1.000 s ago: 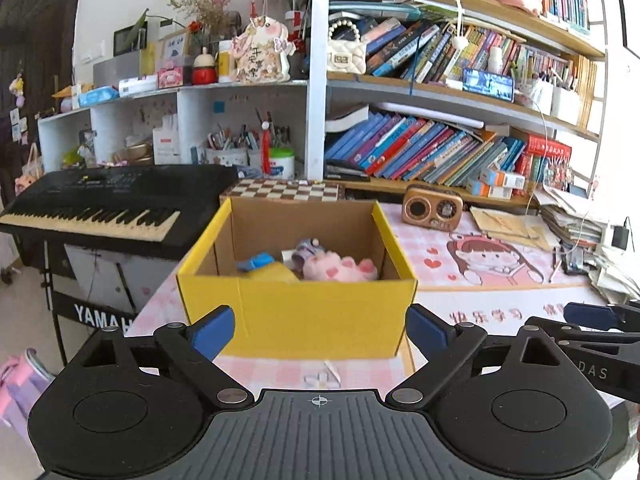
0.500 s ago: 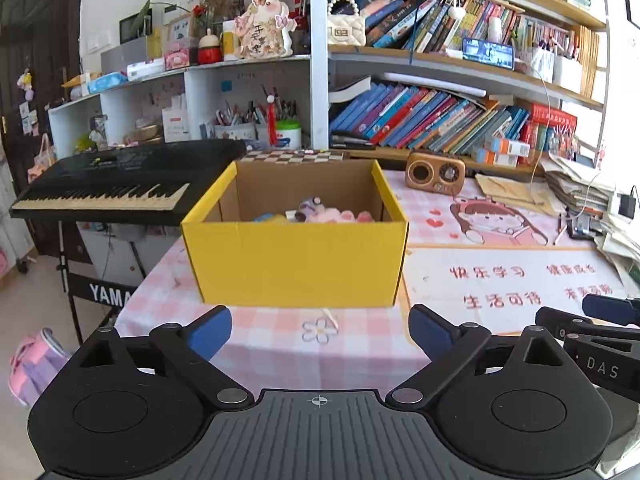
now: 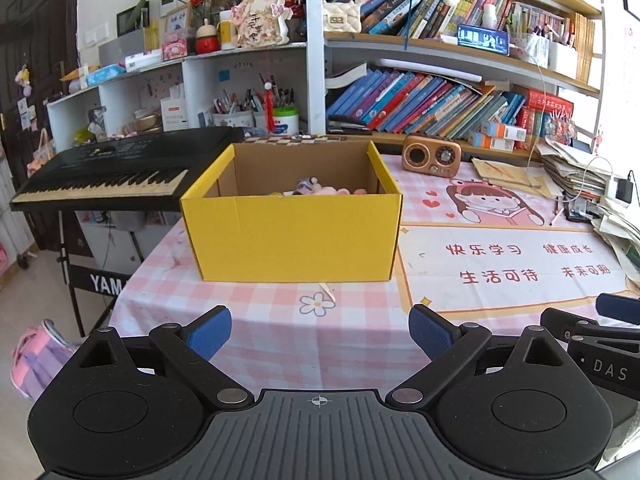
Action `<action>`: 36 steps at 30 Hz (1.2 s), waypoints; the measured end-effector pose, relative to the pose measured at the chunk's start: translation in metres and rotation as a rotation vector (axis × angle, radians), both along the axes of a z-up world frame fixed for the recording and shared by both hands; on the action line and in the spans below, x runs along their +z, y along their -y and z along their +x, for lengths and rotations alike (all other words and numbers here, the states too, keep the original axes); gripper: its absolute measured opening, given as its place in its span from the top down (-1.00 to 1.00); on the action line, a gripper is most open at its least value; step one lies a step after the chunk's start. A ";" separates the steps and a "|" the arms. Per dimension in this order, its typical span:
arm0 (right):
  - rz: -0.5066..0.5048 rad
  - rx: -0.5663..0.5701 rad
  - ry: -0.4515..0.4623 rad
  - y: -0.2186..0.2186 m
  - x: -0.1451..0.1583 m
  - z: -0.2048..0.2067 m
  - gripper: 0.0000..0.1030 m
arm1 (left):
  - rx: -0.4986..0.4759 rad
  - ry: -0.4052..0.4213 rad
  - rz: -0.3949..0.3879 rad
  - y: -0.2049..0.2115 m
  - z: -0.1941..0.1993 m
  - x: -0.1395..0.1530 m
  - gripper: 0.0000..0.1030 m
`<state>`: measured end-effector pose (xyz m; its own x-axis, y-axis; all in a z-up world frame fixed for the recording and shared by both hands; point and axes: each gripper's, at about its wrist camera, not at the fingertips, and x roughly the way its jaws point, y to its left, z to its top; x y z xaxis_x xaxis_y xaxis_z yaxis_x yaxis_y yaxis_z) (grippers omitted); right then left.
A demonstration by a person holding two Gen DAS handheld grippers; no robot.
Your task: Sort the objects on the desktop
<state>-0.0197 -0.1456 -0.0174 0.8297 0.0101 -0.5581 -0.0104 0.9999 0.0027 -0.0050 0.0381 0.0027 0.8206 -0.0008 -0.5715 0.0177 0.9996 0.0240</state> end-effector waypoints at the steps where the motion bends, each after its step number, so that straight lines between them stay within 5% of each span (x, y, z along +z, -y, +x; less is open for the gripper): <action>1: 0.000 -0.005 0.001 0.001 0.000 -0.001 -0.32 | -0.002 -0.003 -0.001 0.000 0.000 -0.001 -0.89; 7: 0.010 -0.028 -0.007 0.005 -0.001 0.000 -0.63 | -0.004 -0.034 -0.003 0.000 0.003 -0.006 -0.97; 15: -0.002 -0.035 -0.026 0.003 -0.003 0.004 -0.80 | -0.007 -0.055 0.000 0.001 0.006 -0.008 -0.99; 36: -0.013 -0.035 -0.046 0.001 -0.006 0.005 -0.95 | -0.008 -0.086 -0.005 0.002 0.008 -0.012 -1.00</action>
<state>-0.0150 -0.1470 -0.0238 0.8028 -0.0262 -0.5957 0.0246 0.9996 -0.0107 0.0026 0.0365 -0.0098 0.7684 -0.0099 -0.6399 0.0270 0.9995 0.0170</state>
